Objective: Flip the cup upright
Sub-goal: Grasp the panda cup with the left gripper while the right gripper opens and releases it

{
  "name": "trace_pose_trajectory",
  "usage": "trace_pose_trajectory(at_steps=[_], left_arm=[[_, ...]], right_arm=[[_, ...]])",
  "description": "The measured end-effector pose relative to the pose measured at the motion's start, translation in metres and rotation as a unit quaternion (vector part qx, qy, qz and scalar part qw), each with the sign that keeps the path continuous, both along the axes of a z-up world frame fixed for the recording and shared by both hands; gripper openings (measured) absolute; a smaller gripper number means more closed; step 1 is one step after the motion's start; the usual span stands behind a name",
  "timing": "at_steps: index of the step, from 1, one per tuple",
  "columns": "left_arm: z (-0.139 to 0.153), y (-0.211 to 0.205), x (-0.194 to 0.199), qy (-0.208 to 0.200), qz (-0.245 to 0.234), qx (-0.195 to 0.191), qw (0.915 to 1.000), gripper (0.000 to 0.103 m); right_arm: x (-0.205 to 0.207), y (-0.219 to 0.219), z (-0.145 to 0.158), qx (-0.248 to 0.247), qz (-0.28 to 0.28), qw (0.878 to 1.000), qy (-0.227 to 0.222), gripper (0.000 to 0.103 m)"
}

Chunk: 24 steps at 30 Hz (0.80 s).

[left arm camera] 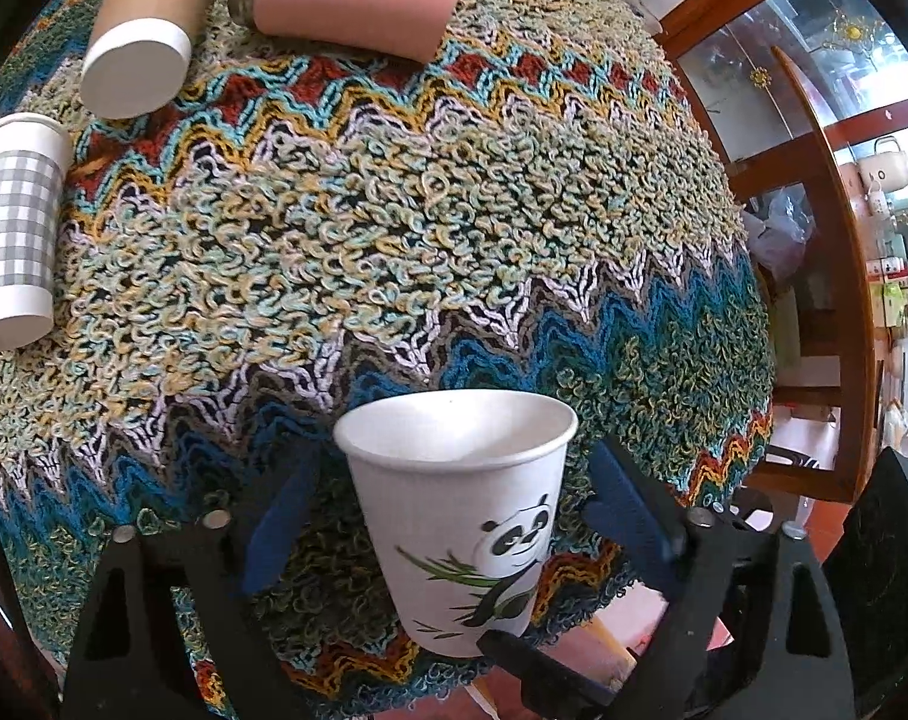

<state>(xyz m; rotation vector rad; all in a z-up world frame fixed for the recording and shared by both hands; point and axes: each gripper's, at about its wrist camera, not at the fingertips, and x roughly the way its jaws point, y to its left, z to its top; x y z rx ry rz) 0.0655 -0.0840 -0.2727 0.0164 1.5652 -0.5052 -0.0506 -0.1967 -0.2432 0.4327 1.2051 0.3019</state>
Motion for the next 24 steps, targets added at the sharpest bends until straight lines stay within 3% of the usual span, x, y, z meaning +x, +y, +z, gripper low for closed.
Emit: trace_pose_trajectory(at_steps=[4, 16, 19, 24], left_arm=[[-0.003, 0.001, 0.0, 0.006, 0.003, 0.005, 1.0, 0.071], [0.006, 0.013, 0.0, -0.002, 0.029, -0.016, 0.9994, 0.07], [0.015, 0.017, 0.001, -0.027, 0.035, -0.017, 0.9989, 0.07], [0.04, 0.026, -0.004, -0.12, 0.049, -0.03, 0.9911, 0.07]], right_arm=[[-0.004, 0.0, 0.002, 0.0, 0.001, 1.0, -0.002, 0.07], [-0.009, 0.005, 0.011, 0.007, 0.004, 1.0, -0.008, 0.07], [-0.009, 0.006, 0.013, 0.007, 0.005, 1.0, -0.01, 0.07], [-0.009, 0.008, 0.019, -0.006, 0.004, 1.0, -0.025, 0.07]])
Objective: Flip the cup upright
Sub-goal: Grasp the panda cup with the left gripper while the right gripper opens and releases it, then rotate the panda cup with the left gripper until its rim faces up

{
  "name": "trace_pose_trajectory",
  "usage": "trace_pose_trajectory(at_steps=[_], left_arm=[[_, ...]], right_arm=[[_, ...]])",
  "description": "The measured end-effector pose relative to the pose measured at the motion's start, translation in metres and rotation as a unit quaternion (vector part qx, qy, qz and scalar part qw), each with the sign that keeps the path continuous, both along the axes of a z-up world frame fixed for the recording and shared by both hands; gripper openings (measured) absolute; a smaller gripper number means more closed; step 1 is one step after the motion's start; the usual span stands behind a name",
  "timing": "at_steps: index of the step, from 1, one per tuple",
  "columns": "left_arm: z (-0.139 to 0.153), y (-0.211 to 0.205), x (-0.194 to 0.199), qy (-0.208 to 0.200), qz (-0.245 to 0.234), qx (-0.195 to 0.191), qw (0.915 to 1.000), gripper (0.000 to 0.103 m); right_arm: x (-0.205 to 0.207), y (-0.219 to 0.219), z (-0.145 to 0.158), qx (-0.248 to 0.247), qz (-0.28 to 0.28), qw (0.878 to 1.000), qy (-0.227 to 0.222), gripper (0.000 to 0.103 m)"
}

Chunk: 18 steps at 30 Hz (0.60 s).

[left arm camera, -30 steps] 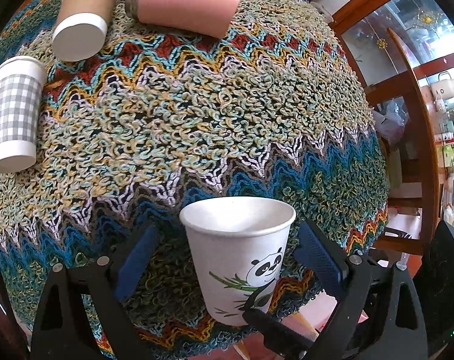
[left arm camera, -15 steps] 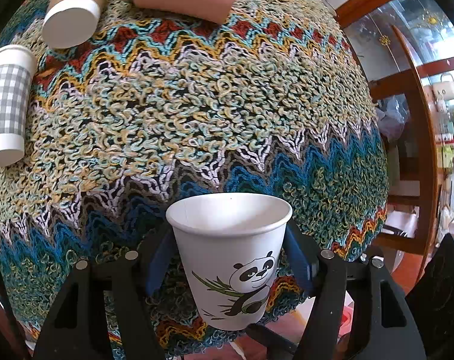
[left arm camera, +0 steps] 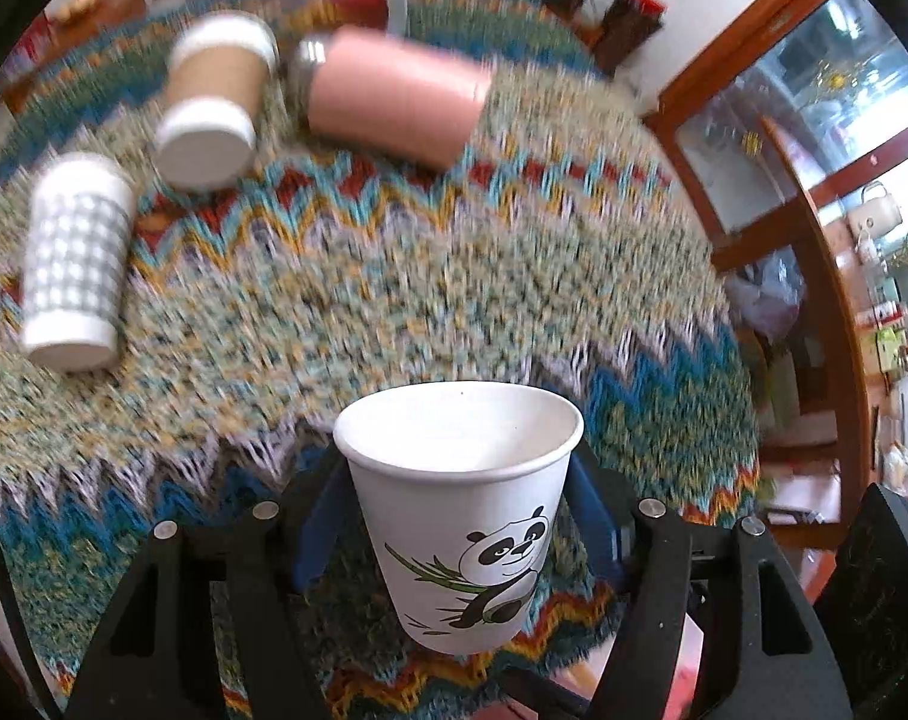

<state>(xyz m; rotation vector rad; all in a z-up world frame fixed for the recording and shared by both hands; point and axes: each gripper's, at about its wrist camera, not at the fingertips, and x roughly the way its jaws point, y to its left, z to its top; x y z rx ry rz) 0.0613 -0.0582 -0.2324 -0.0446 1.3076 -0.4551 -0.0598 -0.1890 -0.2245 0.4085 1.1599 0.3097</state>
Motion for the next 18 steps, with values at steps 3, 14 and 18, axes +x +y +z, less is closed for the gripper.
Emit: trace_pose_trajectory(at_steps=[3, 14, 18], left_arm=[[0.009, 0.004, -0.005, -0.055, 0.012, 0.005, 0.9984, 0.07], [0.013, 0.011, -0.027, -0.209, 0.038, -0.007, 0.9771, 0.07], [0.012, 0.009, -0.037, -0.248, 0.036, -0.001, 0.9681, 0.07]], right_arm=[[0.001, 0.003, 0.001, -0.021, -0.002, 1.0, -0.013, 0.07], [0.004, 0.003, 0.0, -0.1, -0.036, 0.992, -0.074, 0.07], [-0.003, 0.003, 0.003, -0.134, -0.047, 0.986, -0.093, 0.07]])
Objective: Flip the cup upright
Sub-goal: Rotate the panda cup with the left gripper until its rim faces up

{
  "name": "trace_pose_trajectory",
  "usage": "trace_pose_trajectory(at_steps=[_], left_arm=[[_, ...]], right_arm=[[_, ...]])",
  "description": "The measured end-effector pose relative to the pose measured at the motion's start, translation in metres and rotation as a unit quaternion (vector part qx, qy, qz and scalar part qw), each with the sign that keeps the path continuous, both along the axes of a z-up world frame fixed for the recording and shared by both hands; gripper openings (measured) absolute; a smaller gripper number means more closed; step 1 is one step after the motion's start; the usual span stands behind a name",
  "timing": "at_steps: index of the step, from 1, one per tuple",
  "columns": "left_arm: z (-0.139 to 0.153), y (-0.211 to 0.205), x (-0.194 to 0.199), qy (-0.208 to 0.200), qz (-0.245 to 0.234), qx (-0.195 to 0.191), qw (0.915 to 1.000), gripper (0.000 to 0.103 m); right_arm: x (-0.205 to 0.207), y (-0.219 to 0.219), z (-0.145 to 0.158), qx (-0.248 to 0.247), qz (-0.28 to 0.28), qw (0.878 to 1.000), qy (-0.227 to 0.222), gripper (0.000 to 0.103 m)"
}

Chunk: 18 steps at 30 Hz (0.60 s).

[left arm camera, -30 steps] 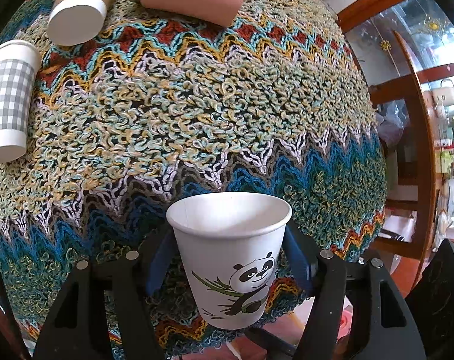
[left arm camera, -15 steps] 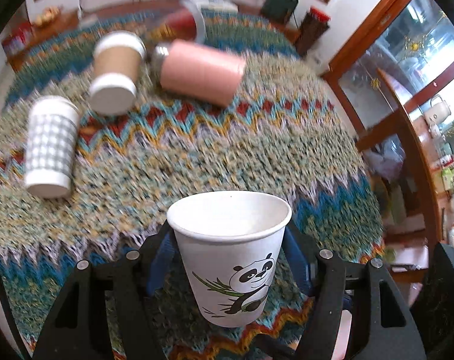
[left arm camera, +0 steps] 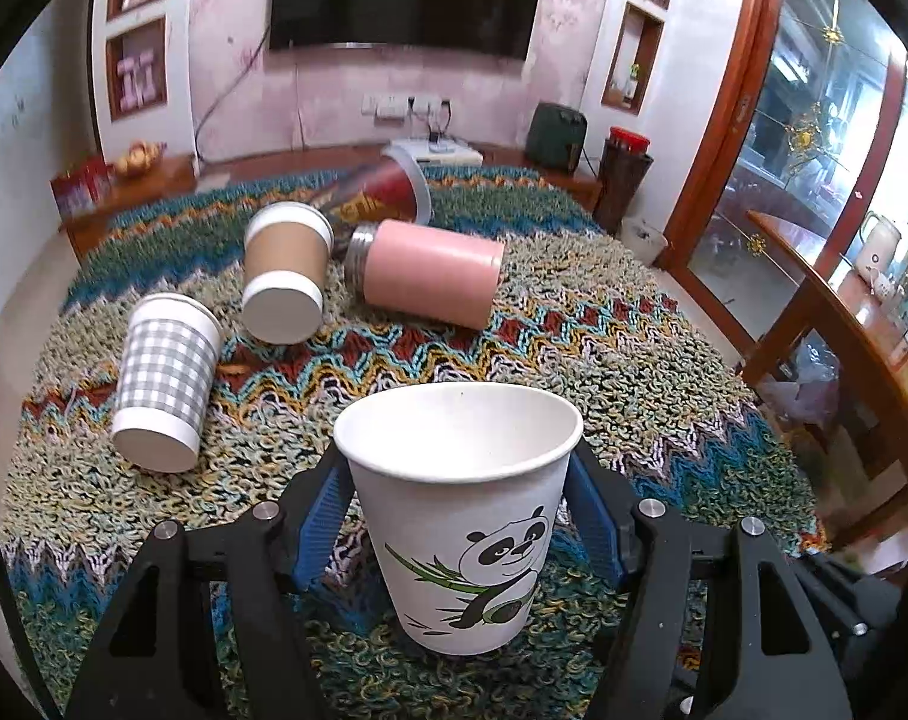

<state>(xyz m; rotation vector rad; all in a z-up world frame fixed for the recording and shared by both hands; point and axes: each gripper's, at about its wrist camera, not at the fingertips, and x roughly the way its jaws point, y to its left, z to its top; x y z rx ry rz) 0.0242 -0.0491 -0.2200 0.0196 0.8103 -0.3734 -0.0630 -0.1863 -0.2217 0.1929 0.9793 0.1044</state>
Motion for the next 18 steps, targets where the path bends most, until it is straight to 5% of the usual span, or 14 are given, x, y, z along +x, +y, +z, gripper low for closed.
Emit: trace_pose_trajectory(at_steps=[12, 18], left_arm=[[-0.025, 0.012, -0.023, -0.021, 0.013, -0.001, 0.9997, 0.07], [-0.028, 0.009, -0.036, -0.065, 0.016, 0.007, 0.9978, 0.07]], right_arm=[[-0.02, -0.005, -0.009, -0.01, -0.022, 1.0, 0.002, 0.07], [-0.03, -0.004, -0.014, -0.007, -0.025, 1.0, 0.005, 0.07]])
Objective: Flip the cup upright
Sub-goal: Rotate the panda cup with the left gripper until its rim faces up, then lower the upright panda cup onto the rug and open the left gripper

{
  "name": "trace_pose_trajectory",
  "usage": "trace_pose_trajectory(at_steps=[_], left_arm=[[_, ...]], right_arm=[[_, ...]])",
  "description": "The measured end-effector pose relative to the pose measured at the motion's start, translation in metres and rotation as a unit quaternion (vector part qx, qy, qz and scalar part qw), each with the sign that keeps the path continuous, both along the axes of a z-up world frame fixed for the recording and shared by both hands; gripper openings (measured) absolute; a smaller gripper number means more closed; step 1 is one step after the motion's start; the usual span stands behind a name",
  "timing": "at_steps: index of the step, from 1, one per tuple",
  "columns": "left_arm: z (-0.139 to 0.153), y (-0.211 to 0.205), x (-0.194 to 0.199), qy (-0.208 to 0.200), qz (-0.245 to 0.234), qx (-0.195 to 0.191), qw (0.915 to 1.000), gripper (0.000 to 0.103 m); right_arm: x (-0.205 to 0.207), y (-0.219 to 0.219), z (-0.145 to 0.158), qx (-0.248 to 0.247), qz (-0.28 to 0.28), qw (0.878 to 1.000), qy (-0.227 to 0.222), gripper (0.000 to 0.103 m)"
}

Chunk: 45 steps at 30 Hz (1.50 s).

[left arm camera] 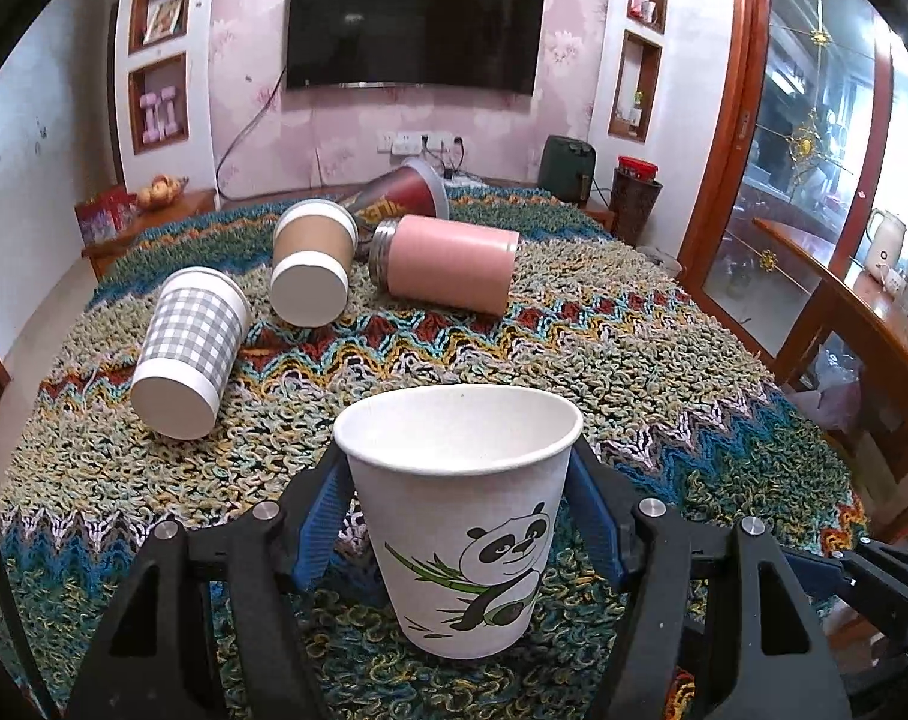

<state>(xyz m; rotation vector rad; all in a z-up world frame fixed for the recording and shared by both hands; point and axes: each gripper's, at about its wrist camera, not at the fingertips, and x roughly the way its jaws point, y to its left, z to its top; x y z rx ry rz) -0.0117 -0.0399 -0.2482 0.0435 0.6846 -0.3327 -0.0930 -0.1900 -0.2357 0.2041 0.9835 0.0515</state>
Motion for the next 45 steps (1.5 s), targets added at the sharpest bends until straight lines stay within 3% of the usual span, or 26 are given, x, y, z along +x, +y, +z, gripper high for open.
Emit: trace_pose_trajectory(at_steps=[7, 18, 21, 24, 31, 40, 45], left_arm=[[-0.001, -0.004, -0.018, -0.033, -0.011, 0.023, 0.9992, 0.071], [-0.006, -0.001, -0.04, -0.006, -0.021, 0.021, 0.9995, 0.072], [-0.007, 0.0, -0.044, -0.001, -0.02, 0.017, 0.9997, 0.077], [-0.004, -0.001, -0.048, -0.01, -0.022, 0.02, 0.9995, 0.089], [0.0, 0.002, -0.05, -0.005, -0.019, 0.016, 0.9997, 0.091], [0.022, 0.014, -0.066, 0.005, -0.016, 0.015, 0.9998, 0.097], [0.054, 0.022, -0.07, 0.021, 0.004, 0.025, 0.9995, 0.097]], right_arm=[[-0.011, 0.001, -0.008, -0.002, -0.002, 1.0, 0.011, 0.07], [-0.019, 0.003, -0.012, -0.002, -0.001, 1.0, 0.018, 0.07], [-0.02, 0.004, -0.013, -0.004, 0.002, 1.0, 0.02, 0.07], [-0.022, 0.006, -0.013, -0.005, 0.005, 1.0, 0.019, 0.07], [-0.021, 0.009, -0.011, -0.009, 0.01, 1.0, 0.014, 0.07], [-0.022, 0.018, 0.003, -0.02, 0.024, 0.999, 0.005, 0.07], [-0.022, 0.023, 0.031, -0.028, 0.036, 0.999, -0.008, 0.07]])
